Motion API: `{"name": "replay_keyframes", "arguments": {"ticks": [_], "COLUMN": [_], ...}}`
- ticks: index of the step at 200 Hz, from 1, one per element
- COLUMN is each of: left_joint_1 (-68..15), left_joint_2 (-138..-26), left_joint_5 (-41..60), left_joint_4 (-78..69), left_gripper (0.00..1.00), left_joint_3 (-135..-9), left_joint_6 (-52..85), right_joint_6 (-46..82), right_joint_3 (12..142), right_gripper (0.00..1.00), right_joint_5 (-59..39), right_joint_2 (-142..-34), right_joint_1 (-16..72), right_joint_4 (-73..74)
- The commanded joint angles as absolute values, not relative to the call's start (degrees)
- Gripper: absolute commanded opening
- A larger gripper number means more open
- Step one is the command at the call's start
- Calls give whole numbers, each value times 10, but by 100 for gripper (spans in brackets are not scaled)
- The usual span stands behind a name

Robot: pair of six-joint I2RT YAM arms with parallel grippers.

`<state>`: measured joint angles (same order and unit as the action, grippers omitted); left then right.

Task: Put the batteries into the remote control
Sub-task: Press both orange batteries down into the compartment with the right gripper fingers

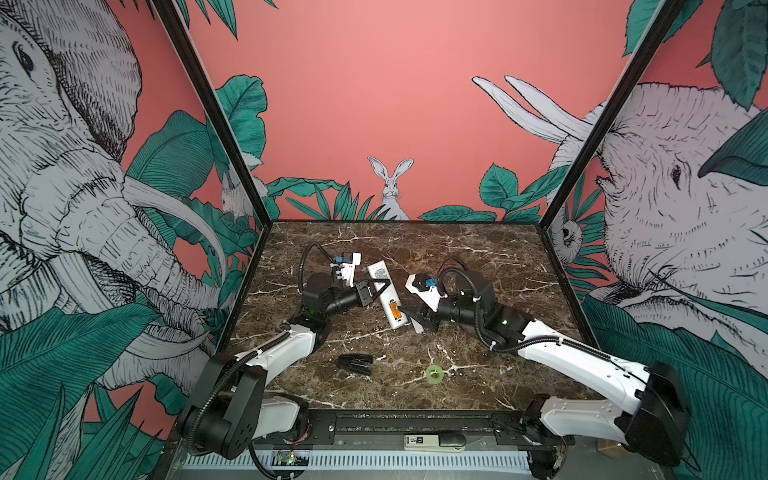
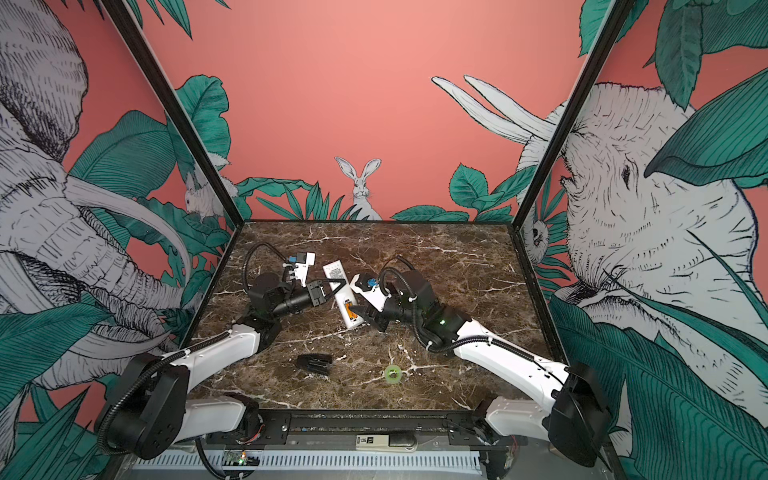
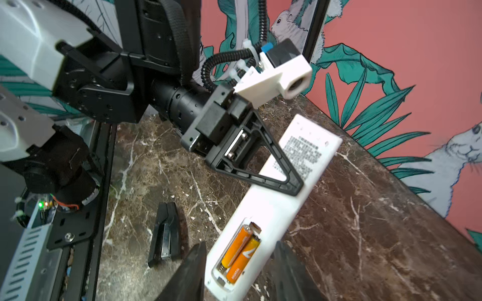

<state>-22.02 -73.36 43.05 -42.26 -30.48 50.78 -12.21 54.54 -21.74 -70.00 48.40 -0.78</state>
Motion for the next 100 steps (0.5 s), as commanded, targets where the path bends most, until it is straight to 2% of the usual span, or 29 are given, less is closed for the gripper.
{"name": "replay_keyframes", "arguments": {"ticks": [1, 100], "left_joint_1": [-219, -220], "left_joint_2": [-712, -702], "left_joint_5": [453, 489], "left_joint_4": [-421, -384], "left_gripper": [0, 0], "left_joint_3": [-299, -312], "left_joint_6": [499, 480], "right_joint_6": [-228, -321], "right_joint_3": [583, 658], "right_gripper": [44, 35], "right_joint_5": [-226, -177], "right_joint_2": [-693, -765], "right_joint_1": [488, 514], "right_joint_4": [-155, -215]}}
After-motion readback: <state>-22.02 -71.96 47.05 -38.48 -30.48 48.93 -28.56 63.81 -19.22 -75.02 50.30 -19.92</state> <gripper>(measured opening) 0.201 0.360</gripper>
